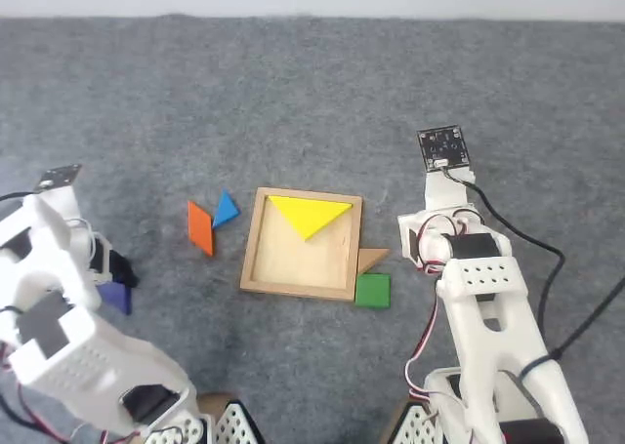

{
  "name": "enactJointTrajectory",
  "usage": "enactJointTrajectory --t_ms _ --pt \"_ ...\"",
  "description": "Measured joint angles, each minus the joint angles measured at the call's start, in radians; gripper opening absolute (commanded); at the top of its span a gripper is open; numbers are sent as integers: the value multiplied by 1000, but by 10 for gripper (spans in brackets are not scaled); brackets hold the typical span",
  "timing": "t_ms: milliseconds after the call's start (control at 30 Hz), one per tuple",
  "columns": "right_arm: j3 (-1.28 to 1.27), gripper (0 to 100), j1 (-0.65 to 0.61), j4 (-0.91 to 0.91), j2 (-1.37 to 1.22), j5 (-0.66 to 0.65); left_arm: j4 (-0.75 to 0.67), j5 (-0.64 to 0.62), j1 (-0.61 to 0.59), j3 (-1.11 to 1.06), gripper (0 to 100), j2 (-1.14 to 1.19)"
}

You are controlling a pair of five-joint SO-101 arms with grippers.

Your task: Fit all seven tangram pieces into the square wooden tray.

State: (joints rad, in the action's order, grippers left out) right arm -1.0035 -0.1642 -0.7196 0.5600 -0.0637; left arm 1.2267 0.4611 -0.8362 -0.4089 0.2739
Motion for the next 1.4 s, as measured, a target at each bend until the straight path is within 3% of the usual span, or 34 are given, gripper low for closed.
enactJointTrajectory --t_ms 533,1033,1167,1400 --pt "0 62 0 0 0 0 20 -5 0 2 152 -8" --pt "0 62 0 0 0 0 123 -6 -6 -17 153 -242" --pt "0 62 0 0 0 0 129 -6 -6 -57 202 -247" --pt "0 62 0 0 0 0 -74 -29 -6 -207 220 -249"
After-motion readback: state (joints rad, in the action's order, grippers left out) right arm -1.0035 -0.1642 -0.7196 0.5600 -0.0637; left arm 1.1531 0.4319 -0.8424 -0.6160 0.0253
